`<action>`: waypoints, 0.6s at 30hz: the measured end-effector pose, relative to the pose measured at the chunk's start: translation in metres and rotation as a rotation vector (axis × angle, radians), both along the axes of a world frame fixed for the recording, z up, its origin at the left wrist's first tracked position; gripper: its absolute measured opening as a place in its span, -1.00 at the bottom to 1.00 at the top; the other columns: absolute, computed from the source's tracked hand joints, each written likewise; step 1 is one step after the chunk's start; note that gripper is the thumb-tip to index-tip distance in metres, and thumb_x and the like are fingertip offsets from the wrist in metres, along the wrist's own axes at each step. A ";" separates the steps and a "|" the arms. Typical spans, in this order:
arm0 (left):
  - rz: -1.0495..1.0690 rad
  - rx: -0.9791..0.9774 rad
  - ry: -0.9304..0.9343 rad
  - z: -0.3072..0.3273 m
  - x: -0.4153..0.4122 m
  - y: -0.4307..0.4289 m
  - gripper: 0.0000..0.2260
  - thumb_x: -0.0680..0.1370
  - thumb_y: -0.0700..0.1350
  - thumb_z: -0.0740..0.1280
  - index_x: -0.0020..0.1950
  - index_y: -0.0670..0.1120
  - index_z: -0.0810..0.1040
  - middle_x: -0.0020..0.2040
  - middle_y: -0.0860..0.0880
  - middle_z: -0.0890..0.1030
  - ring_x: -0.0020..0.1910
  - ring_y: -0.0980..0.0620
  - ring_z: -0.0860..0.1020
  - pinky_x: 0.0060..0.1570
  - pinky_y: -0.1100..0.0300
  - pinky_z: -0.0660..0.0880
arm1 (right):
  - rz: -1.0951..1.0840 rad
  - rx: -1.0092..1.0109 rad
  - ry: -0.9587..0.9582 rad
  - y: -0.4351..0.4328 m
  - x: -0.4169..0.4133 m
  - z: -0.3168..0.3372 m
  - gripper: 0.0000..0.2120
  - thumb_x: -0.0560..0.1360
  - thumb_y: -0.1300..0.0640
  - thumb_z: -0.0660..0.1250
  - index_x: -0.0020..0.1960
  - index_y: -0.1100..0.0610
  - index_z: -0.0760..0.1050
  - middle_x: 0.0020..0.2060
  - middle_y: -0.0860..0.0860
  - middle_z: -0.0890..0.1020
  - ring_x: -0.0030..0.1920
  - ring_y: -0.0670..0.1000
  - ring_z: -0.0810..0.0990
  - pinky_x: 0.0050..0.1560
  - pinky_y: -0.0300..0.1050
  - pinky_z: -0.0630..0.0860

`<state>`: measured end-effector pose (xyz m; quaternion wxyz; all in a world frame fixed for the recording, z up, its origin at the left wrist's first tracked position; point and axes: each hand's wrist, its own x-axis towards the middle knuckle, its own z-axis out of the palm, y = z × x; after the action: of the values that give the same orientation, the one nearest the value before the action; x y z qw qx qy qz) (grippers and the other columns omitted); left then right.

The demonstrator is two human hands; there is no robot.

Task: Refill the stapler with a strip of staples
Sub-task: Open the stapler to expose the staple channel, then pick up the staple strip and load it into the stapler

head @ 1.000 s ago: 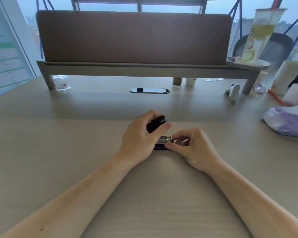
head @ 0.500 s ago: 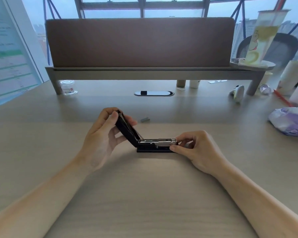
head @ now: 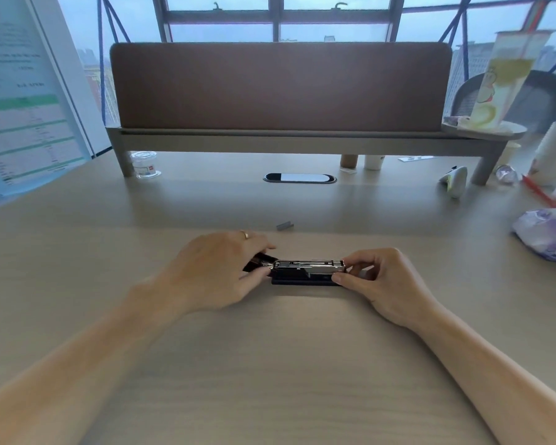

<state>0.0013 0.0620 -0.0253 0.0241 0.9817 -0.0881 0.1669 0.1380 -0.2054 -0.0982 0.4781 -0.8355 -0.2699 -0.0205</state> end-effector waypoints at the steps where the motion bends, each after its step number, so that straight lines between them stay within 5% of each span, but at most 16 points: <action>1: 0.004 -0.005 0.032 -0.001 0.003 -0.003 -0.68 0.60 0.15 0.28 0.34 0.18 0.55 0.17 0.13 0.68 0.11 -0.04 0.65 0.01 0.08 0.55 | 0.000 0.001 0.005 0.000 0.000 0.000 -0.87 0.42 0.07 0.65 -0.09 0.08 0.75 -0.55 -0.25 0.50 -0.50 -0.18 0.38 -0.39 -0.38 0.24; 11: 0.026 -0.276 0.147 -0.023 0.010 0.010 -0.76 0.57 0.20 0.32 0.22 0.25 0.59 -0.01 0.19 0.66 -0.05 0.13 0.59 0.00 0.04 0.57 | 0.015 -0.002 0.010 0.000 -0.001 0.002 -0.87 0.42 0.02 0.64 -0.11 0.03 0.76 -0.39 -0.09 0.57 -0.41 -0.13 0.42 -0.30 -0.19 0.32; 18: 0.179 -0.476 0.067 0.003 0.055 -0.005 -0.83 0.61 0.08 0.36 0.07 0.05 0.68 -0.04 0.15 0.67 -0.09 0.20 0.60 -0.10 0.26 0.46 | 0.012 0.045 0.065 -0.002 -0.003 0.007 -0.82 0.35 -0.02 0.68 -0.09 -0.07 0.76 -0.38 -0.09 0.61 -0.42 -0.15 0.44 -0.25 -0.19 0.39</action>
<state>0.0559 0.0568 -0.0223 0.2423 0.9573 0.0415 0.1519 0.1347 -0.2078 -0.0914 0.5055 -0.8231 -0.2588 0.0032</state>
